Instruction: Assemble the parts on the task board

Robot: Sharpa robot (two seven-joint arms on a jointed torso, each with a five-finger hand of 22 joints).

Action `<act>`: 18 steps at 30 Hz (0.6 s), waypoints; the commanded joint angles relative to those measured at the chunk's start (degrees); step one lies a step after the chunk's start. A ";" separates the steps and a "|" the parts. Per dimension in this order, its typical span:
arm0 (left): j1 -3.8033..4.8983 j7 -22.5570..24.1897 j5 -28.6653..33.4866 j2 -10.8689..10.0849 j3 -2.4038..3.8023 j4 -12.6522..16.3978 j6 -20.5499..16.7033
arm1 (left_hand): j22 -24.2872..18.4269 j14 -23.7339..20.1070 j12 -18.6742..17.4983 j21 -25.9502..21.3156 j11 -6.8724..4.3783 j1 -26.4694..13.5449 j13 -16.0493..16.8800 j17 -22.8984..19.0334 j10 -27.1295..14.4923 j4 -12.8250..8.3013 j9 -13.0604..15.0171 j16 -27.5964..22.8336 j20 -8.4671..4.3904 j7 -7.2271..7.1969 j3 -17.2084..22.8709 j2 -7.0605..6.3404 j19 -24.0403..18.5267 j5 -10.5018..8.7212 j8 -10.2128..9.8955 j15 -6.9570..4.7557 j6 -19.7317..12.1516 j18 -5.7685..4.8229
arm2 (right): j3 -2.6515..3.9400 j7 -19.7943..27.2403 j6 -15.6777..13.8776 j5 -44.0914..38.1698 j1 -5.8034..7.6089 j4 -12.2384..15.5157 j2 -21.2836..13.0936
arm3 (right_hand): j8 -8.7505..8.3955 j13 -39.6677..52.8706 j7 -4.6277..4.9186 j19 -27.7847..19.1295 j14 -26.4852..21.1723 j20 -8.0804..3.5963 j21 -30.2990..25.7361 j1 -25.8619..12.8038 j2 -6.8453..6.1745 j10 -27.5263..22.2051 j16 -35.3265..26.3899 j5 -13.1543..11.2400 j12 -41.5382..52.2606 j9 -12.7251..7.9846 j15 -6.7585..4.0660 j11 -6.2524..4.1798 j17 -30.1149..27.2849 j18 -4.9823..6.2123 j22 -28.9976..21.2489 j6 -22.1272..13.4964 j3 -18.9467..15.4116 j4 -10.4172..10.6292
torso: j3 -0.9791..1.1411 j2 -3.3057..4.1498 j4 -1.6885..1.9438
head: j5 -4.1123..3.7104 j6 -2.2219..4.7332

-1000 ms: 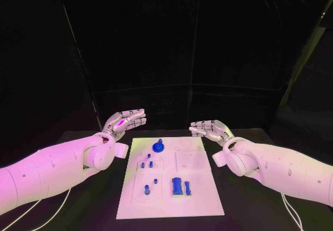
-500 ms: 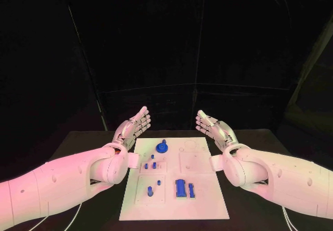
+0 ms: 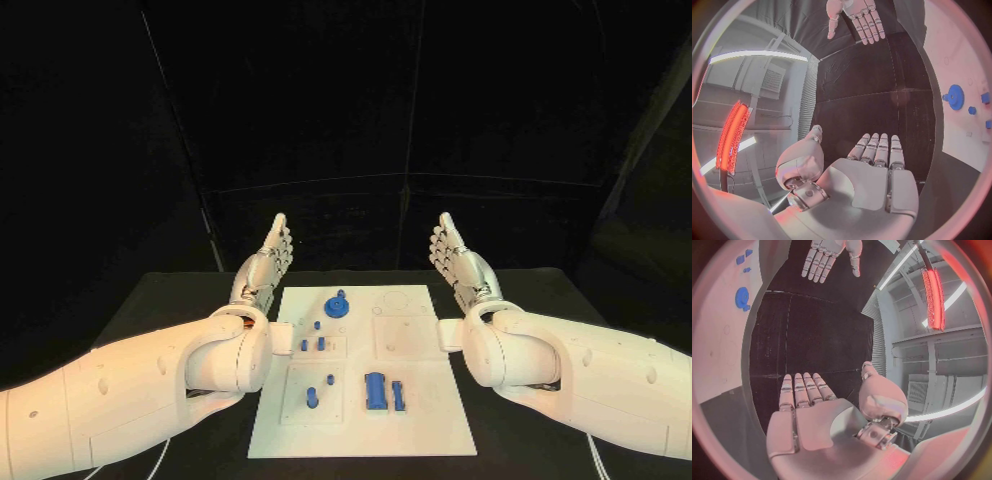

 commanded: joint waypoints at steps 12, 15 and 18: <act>0.09 1.01 -0.51 -0.02 0.09 0.14 -2.46 | -0.98 -6.46 -0.39 -0.23 -0.31 -9.43 -0.07 -0.10 -6.61 0.00 -0.07 -0.39 -0.99 -0.14 -2.32 0.00 -5.16 -0.22 -0.23 -0.14 -6.48 -1.21 | 0.07 1.46 -1.42 1.00 0.11 0.15 -0.01 | -0.23 -0.17 -0.25 -6.51 -7.63 -0.50 -0.83 -11.54 -0.03 -8.25 -0.27 -0.37 -0.21 -0.16 0.01 -0.09 -0.35 -1.72 -0.21 -6.96 0.79 -0.13 | 0.00 0.01 -0.01 | -0.01 -0.01; 0.09 1.01 -0.51 -0.02 0.09 0.14 -2.46 | -0.98 -6.90 -0.39 -0.23 -0.31 -10.13 -0.07 -0.10 -7.17 0.00 -0.07 -0.39 -0.99 -0.14 -2.32 0.00 -9.33 -0.22 -0.23 -0.14 -6.94 -1.21 | 0.07 1.46 -1.42 1.00 0.11 0.15 -0.01 | -0.23 -0.17 -0.25 -6.99 -8.12 -0.50 -0.83 -12.43 -0.03 -8.84 -0.27 -0.37 -0.21 -0.16 0.01 -0.09 -0.35 -1.72 -0.21 -7.42 0.79 -0.13 | 0.00 0.01 -0.01 | -0.01 -0.01; 0.09 1.01 -0.51 -0.02 0.09 0.14 -2.46 | -0.98 -7.19 -0.39 -0.23 -0.31 -10.70 -0.07 -0.10 -7.64 0.00 -0.07 -0.39 -0.99 -0.14 -2.32 0.00 -9.33 -0.22 -0.23 -0.14 -7.31 -1.21 | 0.07 1.46 -1.42 1.00 0.11 0.15 -0.01 | -0.23 -0.17 -0.25 -7.46 -8.69 -0.50 -0.83 -13.33 -0.03 -9.38 -0.27 -0.37 -0.21 -0.16 0.01 -0.09 -0.35 -1.72 -0.21 -7.86 0.79 -0.13 | 0.00 0.01 -0.01 | -0.01 -0.01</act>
